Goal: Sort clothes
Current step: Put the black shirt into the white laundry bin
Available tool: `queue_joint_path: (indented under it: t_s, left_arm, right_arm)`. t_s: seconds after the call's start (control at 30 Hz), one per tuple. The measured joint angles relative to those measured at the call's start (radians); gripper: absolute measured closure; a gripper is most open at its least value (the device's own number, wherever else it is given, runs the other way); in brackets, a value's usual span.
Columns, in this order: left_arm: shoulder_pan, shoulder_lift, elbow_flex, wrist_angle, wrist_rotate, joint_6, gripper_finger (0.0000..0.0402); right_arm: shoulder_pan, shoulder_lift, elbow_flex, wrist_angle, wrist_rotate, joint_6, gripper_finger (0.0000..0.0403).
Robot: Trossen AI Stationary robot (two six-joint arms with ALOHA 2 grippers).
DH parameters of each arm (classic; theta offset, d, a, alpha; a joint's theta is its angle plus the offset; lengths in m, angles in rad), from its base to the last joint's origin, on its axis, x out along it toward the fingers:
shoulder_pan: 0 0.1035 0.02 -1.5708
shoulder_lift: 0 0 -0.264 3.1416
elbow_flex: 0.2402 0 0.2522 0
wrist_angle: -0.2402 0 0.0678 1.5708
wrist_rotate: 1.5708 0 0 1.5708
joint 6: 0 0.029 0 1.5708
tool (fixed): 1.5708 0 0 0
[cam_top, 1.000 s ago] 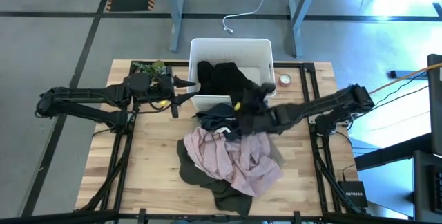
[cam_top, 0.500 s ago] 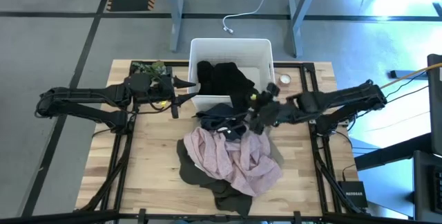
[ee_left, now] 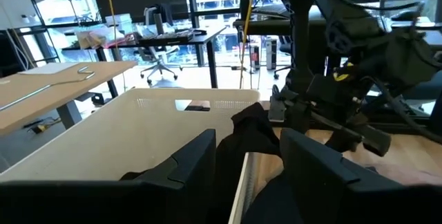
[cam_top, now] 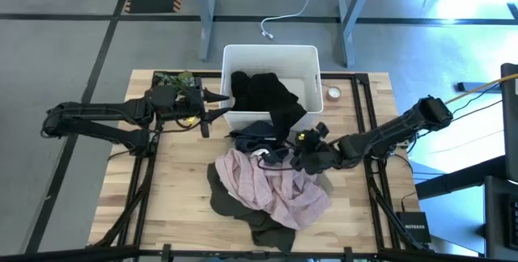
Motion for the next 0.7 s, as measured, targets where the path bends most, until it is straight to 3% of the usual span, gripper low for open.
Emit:
queue_joint_path:
  t_s: [0.23, 0.5, 0.6, 0.7]
  left_arm:
    - [0.000, 0.000, 0.000, -0.003, 0.000, 0.001, 0.0245]
    - [0.000, 0.000, 0.000, -0.002, 0.000, -0.019, 0.0245]
    - [0.000, 0.000, 0.000, -0.002, 0.000, -0.019, 0.0245]
    - [0.000, 0.000, 0.000, -0.002, 0.000, -0.020, 0.0245]
  right_arm:
    - [-0.024, -0.002, -0.021, 0.240, -0.050, -0.212, 0.0183]
    - [-0.103, -0.003, -0.021, 0.278, 0.065, -0.307, 0.0184]
    - [-0.126, -0.003, -0.021, 0.329, 0.031, -0.377, 0.0202]
    - [-0.119, -0.003, -0.021, 0.409, 0.039, -0.477, 0.0250]
